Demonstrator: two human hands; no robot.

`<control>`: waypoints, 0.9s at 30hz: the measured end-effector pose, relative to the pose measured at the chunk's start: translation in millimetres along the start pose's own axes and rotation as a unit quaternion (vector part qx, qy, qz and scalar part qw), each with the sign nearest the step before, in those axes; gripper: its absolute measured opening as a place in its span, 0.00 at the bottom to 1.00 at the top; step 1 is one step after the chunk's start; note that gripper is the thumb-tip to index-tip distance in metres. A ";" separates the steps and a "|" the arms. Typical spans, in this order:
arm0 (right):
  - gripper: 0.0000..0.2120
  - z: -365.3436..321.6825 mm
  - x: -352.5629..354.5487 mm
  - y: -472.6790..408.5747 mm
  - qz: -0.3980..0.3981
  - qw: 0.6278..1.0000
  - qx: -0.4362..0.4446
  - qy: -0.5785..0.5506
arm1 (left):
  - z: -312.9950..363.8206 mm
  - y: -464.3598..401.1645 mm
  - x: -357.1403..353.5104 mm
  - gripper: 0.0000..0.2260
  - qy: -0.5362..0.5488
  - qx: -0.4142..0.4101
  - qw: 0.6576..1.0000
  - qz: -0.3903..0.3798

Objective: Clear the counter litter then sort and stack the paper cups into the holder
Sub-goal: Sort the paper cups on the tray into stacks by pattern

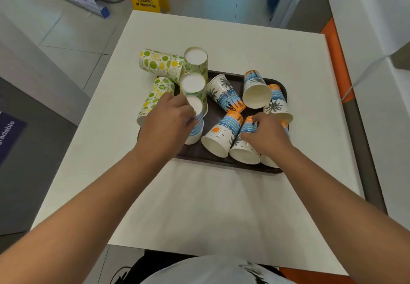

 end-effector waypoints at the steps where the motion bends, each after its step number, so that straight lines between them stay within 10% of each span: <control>1: 0.27 -0.1 -0.1 0.4 0.001 1.000 0.000 -0.002 | -1.9 1.9 -0.7 0.05 0.004 0.008 1.000 -0.001; 27: 0.33 -9.5 -5.2 12.5 0.017 0.999 -0.049 -0.003 | 33.6 -24.8 6.4 0.09 0.062 -0.026 0.998 0.001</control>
Point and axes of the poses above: each hand's wrist, its own y-axis away from the middle knuckle, its own x-axis out of the back of the hand, z = x × y, the point moved 4 cm from there along -y, towards the middle knuckle, and after that the axes turned 1 degree about z, right-handed, at the moved point
